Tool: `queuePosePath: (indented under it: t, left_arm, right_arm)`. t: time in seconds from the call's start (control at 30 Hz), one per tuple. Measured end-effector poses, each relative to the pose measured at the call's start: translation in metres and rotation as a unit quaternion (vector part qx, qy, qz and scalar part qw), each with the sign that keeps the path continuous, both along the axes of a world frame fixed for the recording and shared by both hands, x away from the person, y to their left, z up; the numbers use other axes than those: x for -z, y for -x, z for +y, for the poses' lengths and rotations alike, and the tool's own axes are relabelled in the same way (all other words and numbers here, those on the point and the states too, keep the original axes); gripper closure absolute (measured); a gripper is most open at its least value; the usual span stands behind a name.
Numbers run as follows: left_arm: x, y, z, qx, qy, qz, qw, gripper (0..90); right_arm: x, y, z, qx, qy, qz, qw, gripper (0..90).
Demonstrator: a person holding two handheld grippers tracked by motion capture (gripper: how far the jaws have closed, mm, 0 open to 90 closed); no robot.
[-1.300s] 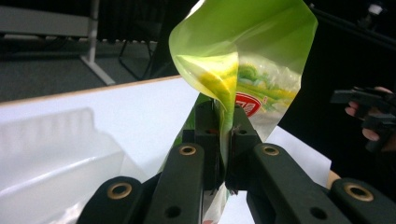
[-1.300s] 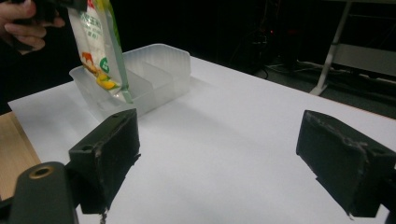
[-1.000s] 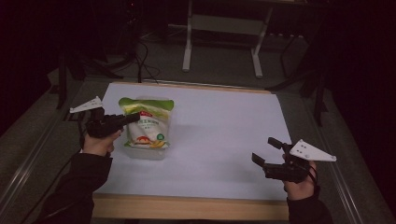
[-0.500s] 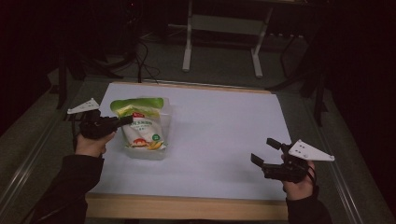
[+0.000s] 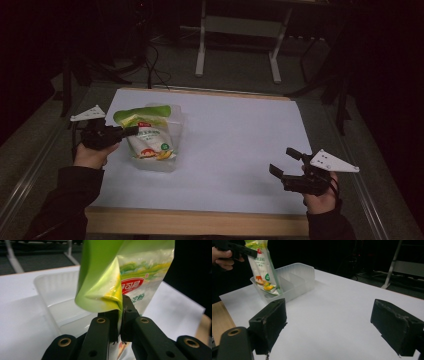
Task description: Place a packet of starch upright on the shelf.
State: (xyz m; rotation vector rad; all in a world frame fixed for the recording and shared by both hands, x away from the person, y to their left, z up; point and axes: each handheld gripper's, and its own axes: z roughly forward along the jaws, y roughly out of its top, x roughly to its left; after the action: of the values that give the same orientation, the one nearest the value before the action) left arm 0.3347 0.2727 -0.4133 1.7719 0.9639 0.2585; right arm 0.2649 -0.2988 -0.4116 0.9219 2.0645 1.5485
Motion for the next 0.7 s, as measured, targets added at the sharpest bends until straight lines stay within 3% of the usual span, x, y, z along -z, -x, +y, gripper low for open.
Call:
queuePosePath:
  t: [0.17, 0.2, 0.33, 0.43, 0.6, 0.7]
  left_arm:
    - [0.01, -0.006, -0.02, 0.027, -0.052, 0.014, 0.9982, 86.7]
    - [0.013, -0.007, -0.023, 0.026, -0.053, 0.016, 0.9981, 86.7]
    - [0.023, -0.006, -0.016, 0.015, -0.041, 0.009, 0.999, 86.7]
    - [0.037, -0.004, -0.005, 0.001, -0.03, 0.017, 0.9994, 86.7]
    - [0.045, -0.004, 0.005, 0.007, -0.003, 0.017, 0.9998, 86.5]
    - [0.044, -0.004, 0.004, 0.012, -0.008, 0.011, 0.9998, 85.4]
  right_arm:
    - [0.001, 0.0, 0.001, -0.002, 0.0, 0.002, 1.0, 13.1]
    - [0.001, 0.0, 0.001, -0.002, 0.0, 0.002, 1.0, 13.2]
    - [0.002, 0.001, 0.0, -0.004, -0.001, 0.002, 1.0, 13.1]
    - [0.004, 0.0, 0.0, -0.006, -0.002, 0.006, 1.0, 13.2]
    - [0.005, -0.001, 0.003, -0.01, 0.0, 0.008, 0.9999, 13.1]
    - [0.005, 0.0, 0.004, -0.012, 0.001, 0.009, 0.9999, 13.2]
